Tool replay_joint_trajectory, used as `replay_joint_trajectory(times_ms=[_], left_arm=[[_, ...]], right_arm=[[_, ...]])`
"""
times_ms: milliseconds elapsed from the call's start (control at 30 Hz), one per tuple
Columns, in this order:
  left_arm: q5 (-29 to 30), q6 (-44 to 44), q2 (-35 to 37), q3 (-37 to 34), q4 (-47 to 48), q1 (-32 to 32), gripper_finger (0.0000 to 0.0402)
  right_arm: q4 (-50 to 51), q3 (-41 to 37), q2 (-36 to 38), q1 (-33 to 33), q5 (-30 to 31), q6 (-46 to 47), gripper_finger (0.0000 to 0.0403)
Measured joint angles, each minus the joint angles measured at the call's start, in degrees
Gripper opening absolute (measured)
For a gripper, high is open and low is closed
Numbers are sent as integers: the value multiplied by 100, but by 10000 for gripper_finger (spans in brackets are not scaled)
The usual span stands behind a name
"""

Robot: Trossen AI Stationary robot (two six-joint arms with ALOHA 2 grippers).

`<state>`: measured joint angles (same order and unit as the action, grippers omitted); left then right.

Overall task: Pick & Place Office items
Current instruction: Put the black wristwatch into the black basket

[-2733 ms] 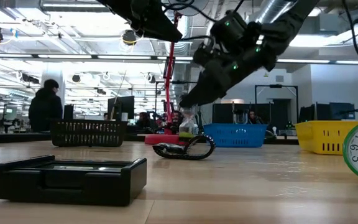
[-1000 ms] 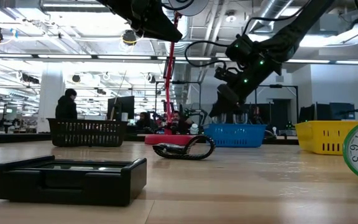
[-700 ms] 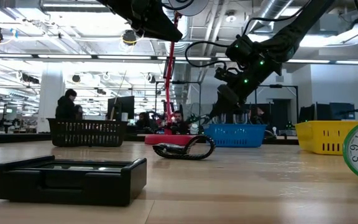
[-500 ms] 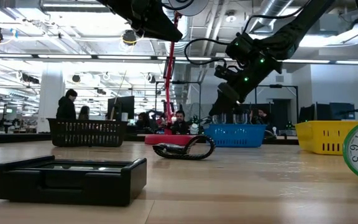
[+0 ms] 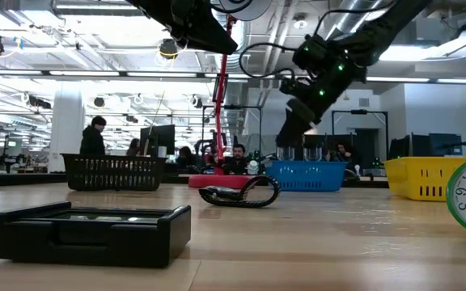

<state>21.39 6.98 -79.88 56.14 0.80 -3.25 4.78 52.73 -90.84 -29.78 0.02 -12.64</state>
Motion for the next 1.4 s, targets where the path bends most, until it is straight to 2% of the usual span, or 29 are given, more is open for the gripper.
replay_joint_trajectory(times_ms=[367, 700, 900, 1100, 1267, 1400], left_arm=[[-1, 0, 0, 0, -2, 0, 143], [-13, 0, 0, 0, 11, 0, 143], [-31, -311, 0, 0, 30, 0, 143], [-55, -341, 0, -245, -63, -22, 143], [-682, -403, -2, -487, -327, -22, 143], [-1310, -1047, -12, -726, -1090, -69, 143]], right_arm=[[1717, 1206, 1, 284, 0, -278, 250], [4016, 1952, 136, 716, 0, 512, 249], [4930, 1578, 674, 1267, 0, 411, 249], [4809, 669, 1533, 1874, 18, 4, 249], [4114, -173, 2501, 2171, 50, 48, 249], [3462, -724, 3357, 2158, 261, -364, 249]])
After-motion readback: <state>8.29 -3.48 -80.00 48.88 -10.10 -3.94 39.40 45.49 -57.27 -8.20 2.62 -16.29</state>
